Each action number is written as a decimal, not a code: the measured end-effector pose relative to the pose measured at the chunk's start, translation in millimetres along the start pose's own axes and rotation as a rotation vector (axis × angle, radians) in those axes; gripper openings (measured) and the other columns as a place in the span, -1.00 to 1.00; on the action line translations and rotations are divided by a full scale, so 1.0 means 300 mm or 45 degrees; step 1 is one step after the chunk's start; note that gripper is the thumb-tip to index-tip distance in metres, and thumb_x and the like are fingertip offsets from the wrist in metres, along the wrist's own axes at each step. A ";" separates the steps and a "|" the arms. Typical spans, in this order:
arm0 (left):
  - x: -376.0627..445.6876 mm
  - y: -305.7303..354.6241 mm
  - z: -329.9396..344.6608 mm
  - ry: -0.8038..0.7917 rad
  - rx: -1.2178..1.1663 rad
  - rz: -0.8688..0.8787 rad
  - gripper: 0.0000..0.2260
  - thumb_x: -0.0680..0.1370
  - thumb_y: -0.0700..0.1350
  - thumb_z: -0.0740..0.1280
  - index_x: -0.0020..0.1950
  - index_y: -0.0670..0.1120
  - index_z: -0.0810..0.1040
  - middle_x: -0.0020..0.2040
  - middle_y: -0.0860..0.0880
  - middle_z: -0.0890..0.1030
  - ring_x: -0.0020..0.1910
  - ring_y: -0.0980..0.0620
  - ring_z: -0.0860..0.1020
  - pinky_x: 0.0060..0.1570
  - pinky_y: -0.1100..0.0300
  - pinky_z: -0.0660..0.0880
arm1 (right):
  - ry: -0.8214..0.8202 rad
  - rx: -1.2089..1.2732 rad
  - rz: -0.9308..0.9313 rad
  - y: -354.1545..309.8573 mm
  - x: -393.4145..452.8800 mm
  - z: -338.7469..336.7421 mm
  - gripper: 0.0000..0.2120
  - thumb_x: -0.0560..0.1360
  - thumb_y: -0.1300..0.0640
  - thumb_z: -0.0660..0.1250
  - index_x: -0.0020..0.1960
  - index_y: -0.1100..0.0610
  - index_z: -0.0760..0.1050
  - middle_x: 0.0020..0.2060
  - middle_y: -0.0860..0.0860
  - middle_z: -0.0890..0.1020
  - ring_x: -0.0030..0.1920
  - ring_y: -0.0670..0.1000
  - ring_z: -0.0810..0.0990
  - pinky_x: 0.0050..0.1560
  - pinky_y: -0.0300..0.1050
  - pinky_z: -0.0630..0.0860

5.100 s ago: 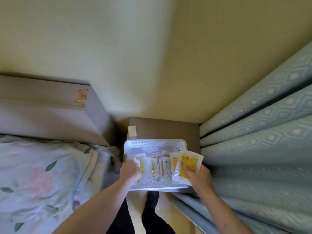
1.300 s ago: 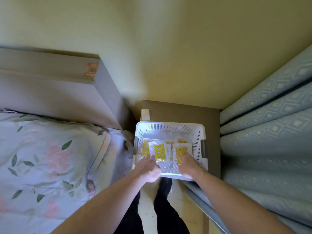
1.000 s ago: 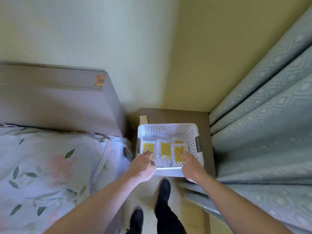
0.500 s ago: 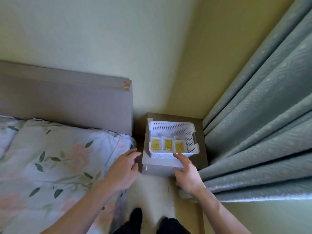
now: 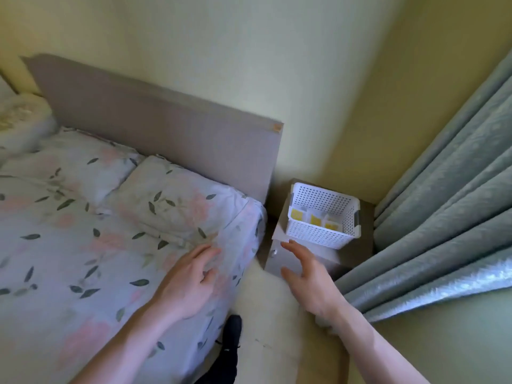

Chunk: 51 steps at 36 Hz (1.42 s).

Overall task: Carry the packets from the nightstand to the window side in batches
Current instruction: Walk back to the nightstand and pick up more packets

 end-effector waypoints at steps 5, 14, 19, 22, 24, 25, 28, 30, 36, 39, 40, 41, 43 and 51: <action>-0.342 -0.138 -0.005 -0.028 0.047 -0.138 -0.55 0.69 -0.01 0.15 0.59 0.11 0.22 0.60 0.21 0.09 0.57 0.17 0.09 0.51 0.22 0.10 | -0.109 -0.041 -0.079 -0.066 -0.210 0.195 -0.46 0.57 0.08 0.34 0.51 -0.16 0.33 0.53 -0.17 0.31 0.53 -0.12 0.28 0.50 -0.26 0.18; -0.961 -0.410 -0.114 0.104 0.055 -0.320 -0.56 0.67 0.04 0.19 0.55 0.14 0.26 0.59 0.24 0.12 0.56 0.19 0.12 0.49 0.22 0.18 | -0.297 -0.084 -0.236 -0.291 -0.621 0.542 -0.48 0.59 0.02 0.32 0.52 -0.17 0.31 0.55 -0.22 0.25 0.55 -0.13 0.24 0.44 -0.33 0.15; -1.298 -0.586 -0.186 0.201 0.059 -0.329 -0.58 0.67 0.07 0.18 0.54 0.16 0.26 0.55 0.31 0.09 0.54 0.22 0.14 0.49 0.24 0.17 | -0.369 -0.081 -0.330 -0.449 -0.863 0.776 -0.48 0.60 -0.02 0.31 0.52 -0.20 0.29 0.54 -0.27 0.21 0.52 -0.12 0.29 0.46 -0.19 0.30; -1.518 -0.711 -0.212 0.229 0.056 -0.337 -0.58 0.67 0.06 0.17 0.53 0.18 0.26 0.56 0.32 0.06 0.54 0.22 0.15 0.48 0.24 0.17 | -0.396 -0.087 -0.381 -0.542 -1.021 0.955 -0.49 0.61 -0.02 0.30 0.52 -0.18 0.28 0.54 -0.26 0.21 0.51 -0.14 0.28 0.47 -0.15 0.32; -1.669 -0.806 -0.215 0.219 0.053 -0.338 -0.58 0.67 0.06 0.17 0.53 0.19 0.25 0.56 0.32 0.03 0.52 0.22 0.18 0.47 0.23 0.20 | -0.404 -0.101 -0.397 -0.602 -1.132 1.090 -0.49 0.62 -0.02 0.30 0.53 -0.16 0.28 0.55 -0.24 0.21 0.52 -0.14 0.27 0.47 -0.15 0.30; -1.738 -0.850 -0.212 0.206 0.055 -0.335 -0.58 0.66 0.06 0.17 0.53 0.20 0.25 0.56 0.32 0.02 0.52 0.21 0.20 0.47 0.22 0.21 | -0.404 -0.110 -0.399 -0.626 -1.183 1.153 -0.49 0.62 -0.02 0.30 0.54 -0.15 0.27 0.55 -0.22 0.22 0.53 -0.13 0.26 0.48 -0.15 0.29; -1.955 -0.993 -0.199 0.157 0.056 -0.356 -0.57 0.66 0.07 0.17 0.54 0.20 0.23 0.58 0.31 -0.01 0.54 0.19 0.18 0.48 0.20 0.20 | -0.408 -0.134 -0.401 -0.696 -1.347 1.337 -0.48 0.63 -0.02 0.29 0.55 -0.13 0.26 0.56 -0.20 0.22 0.55 -0.13 0.20 0.46 -0.25 0.18; -2.092 -1.078 -0.210 0.135 0.041 -0.396 -0.56 0.67 0.07 0.16 0.55 0.19 0.21 0.59 0.29 -0.03 0.55 0.17 0.15 0.49 0.17 0.19 | -0.422 -0.144 -0.405 -0.745 -1.455 1.437 -0.47 0.62 -0.03 0.30 0.56 -0.12 0.26 0.56 -0.20 0.22 0.56 -0.15 0.19 0.47 -0.25 0.17; -2.371 -1.255 -0.331 0.142 0.006 -0.463 -0.57 0.67 0.08 0.15 0.55 0.22 0.19 0.58 0.30 -0.04 0.57 0.16 0.11 0.50 0.17 0.19 | -0.522 -0.173 -0.449 -0.892 -1.668 1.654 -0.48 0.61 -0.08 0.30 0.53 -0.21 0.25 0.53 -0.28 0.23 0.51 -0.22 0.24 0.45 -0.28 0.20; -2.443 -1.366 -0.398 0.220 0.013 -0.510 -0.57 0.66 0.08 0.17 0.53 0.24 0.19 0.57 0.32 -0.04 0.56 0.18 0.14 0.48 0.19 0.21 | -0.564 -0.164 -0.496 -0.977 -1.674 1.760 -0.49 0.61 -0.08 0.30 0.52 -0.23 0.26 0.52 -0.30 0.23 0.52 -0.23 0.22 0.42 -0.31 0.18; -2.463 -1.402 -0.416 0.253 0.014 -0.530 -0.57 0.66 0.08 0.18 0.53 0.24 0.20 0.57 0.31 -0.02 0.55 0.18 0.16 0.47 0.20 0.22 | -0.584 -0.162 -0.519 -1.008 -1.670 1.800 -0.49 0.61 -0.08 0.31 0.52 -0.23 0.26 0.52 -0.29 0.23 0.52 -0.21 0.23 0.43 -0.28 0.20; -2.489 -1.439 -0.432 0.274 0.017 -0.552 -0.57 0.66 0.06 0.19 0.53 0.23 0.21 0.57 0.30 0.00 0.53 0.17 0.19 0.45 0.20 0.24 | -0.597 -0.165 -0.539 -1.037 -1.669 1.842 -0.49 0.61 -0.08 0.31 0.52 -0.22 0.27 0.53 -0.26 0.24 0.53 -0.18 0.24 0.46 -0.24 0.23; -2.548 -1.508 -0.459 0.275 0.033 -0.593 -0.56 0.65 0.04 0.20 0.53 0.19 0.23 0.58 0.27 0.02 0.51 0.15 0.24 0.42 0.19 0.29 | -0.594 -0.166 -0.545 -1.081 -1.690 1.915 -0.48 0.61 -0.05 0.31 0.53 -0.15 0.28 0.54 -0.20 0.24 0.54 -0.13 0.24 0.48 -0.21 0.23; -2.844 -1.771 -0.621 0.406 0.031 -0.647 -0.57 0.65 0.03 0.22 0.52 0.15 0.27 0.56 0.25 0.06 0.51 0.15 0.24 0.41 0.18 0.32 | -0.629 -0.131 -0.587 -1.279 -1.909 2.195 -0.48 0.61 -0.05 0.32 0.53 -0.18 0.27 0.54 -0.22 0.25 0.52 -0.14 0.27 0.43 -0.28 0.20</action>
Point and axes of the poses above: each hand's wrist, its own x-axis towards the middle knuckle, its own z-axis out of the palm, y = z × x, the point moved 8 cm from there along x, towards the middle knuckle
